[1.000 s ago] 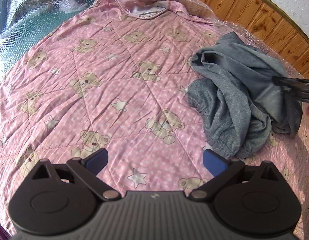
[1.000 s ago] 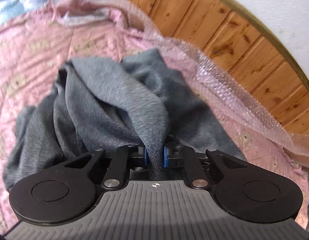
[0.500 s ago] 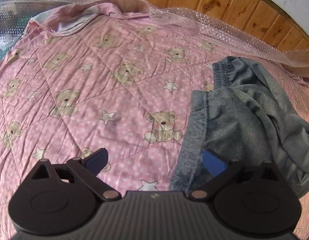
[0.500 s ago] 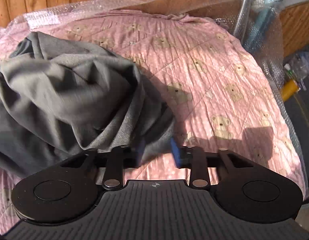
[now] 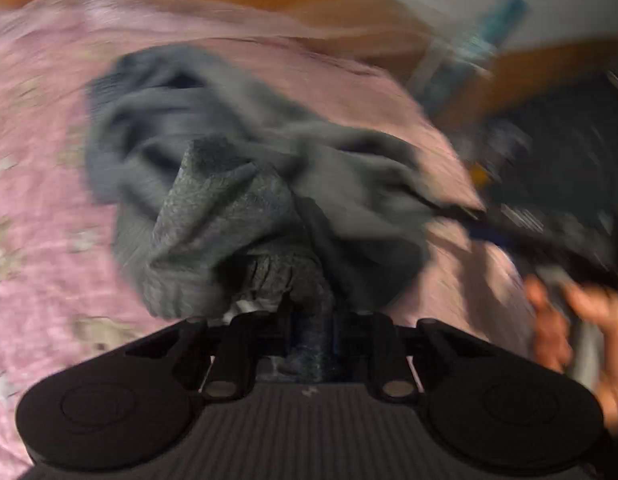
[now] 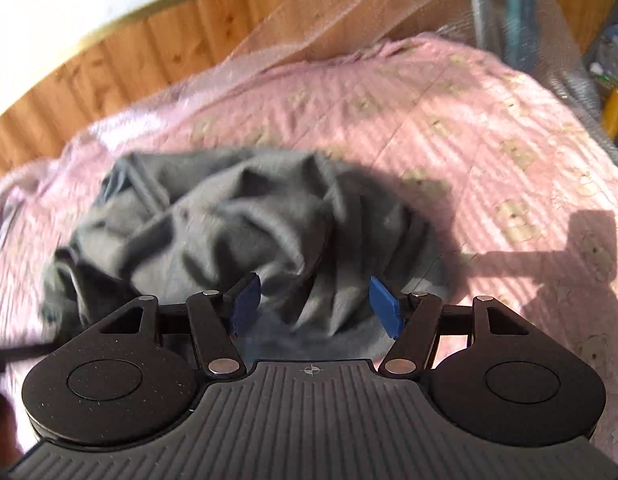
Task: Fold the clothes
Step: 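Grasp the sweatpants waistband with the left tool and lift it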
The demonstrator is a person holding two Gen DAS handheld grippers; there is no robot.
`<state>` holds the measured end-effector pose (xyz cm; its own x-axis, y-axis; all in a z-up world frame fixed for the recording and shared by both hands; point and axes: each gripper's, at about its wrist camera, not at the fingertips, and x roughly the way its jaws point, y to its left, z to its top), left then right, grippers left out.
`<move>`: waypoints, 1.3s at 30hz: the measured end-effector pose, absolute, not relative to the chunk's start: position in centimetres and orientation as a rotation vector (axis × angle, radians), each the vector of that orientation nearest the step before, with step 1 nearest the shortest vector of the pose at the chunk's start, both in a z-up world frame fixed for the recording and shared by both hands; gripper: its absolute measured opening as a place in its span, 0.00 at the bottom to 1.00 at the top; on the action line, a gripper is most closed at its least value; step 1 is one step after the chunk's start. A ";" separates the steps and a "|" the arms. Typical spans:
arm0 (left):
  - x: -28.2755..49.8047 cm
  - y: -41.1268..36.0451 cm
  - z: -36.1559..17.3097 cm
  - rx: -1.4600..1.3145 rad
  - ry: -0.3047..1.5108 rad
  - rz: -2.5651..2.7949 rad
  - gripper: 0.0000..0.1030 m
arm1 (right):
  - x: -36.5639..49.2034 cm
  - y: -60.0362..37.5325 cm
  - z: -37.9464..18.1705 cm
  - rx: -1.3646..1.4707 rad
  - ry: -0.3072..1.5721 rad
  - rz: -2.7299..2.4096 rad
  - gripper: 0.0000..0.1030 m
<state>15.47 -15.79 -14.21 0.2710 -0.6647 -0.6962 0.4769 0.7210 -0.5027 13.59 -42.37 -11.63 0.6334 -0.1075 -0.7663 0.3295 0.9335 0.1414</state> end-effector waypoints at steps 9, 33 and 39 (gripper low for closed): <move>14.8 -4.6 -13.6 -0.527 1.014 -0.458 0.76 | 15.4 -44.7 -14.2 0.312 0.904 -0.311 0.67; 40.9 -15.6 -15.5 -0.605 1.052 -0.379 0.02 | 12.6 -43.3 -14.8 0.256 0.943 -0.239 0.82; 30.6 0.0 -1.2 -0.700 0.611 -0.336 0.02 | 10.6 -45.4 -14.7 0.318 0.931 -0.261 0.82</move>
<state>30.56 -0.04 -1.20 0.7758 -0.4809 -0.4085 0.0868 0.7226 -0.6858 10.58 -45.42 -14.75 0.5714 -0.0822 -0.8166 0.3538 0.9224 0.1547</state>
